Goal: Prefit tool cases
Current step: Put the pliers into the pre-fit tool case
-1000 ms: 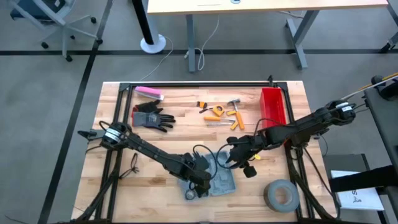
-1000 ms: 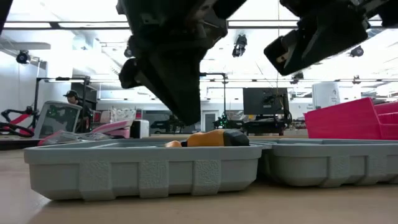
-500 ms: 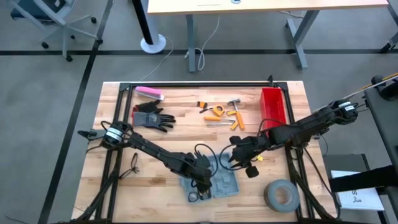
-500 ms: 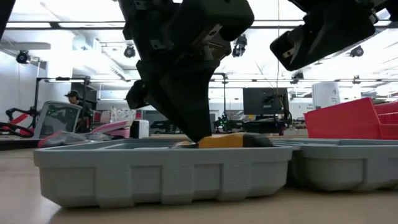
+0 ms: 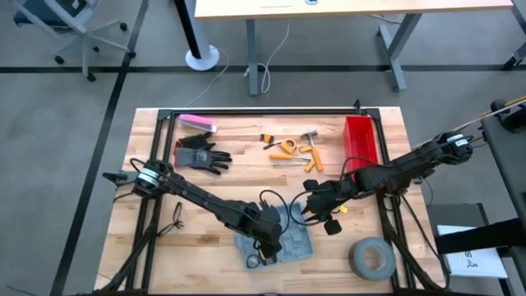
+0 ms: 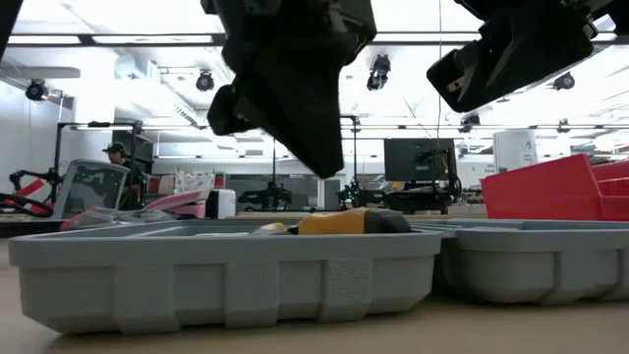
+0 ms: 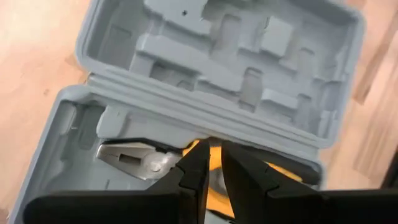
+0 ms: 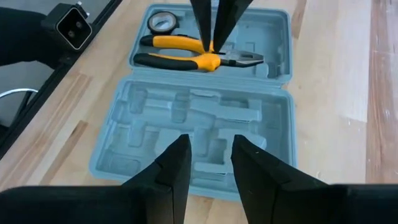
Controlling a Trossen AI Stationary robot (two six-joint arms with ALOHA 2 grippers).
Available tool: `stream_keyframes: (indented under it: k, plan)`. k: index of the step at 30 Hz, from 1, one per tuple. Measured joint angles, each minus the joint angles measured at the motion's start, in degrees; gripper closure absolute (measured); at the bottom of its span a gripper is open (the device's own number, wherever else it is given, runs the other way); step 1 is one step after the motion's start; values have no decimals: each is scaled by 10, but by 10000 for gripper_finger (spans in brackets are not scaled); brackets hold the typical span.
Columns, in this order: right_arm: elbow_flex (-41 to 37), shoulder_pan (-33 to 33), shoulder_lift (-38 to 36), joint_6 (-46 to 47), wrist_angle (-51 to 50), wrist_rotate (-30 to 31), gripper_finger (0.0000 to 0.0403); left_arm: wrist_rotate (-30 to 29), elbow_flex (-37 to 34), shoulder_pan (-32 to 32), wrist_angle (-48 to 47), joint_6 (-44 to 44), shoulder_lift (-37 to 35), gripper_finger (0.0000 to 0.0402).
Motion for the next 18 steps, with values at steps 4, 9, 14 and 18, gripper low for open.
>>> stream_keyframes:
  k: [4, 9, 14, 18]
  plan:
    - [0, 0, 0, 0, 0, 0, 308, 7, 2, 0, -12, -1, 0, 354]
    - [0, 0, 0, 0, 0, 0, 307, 14, 2, 0, -14, -2, 1, 354]
    - [0, 0, 0, 0, 0, 0, 300, 31, -2, 0, -15, 7, 21, 354]
    - [0, 0, 0, -1, 0, 1, 301, 58, -2, 1, 7, 17, 48, 354]
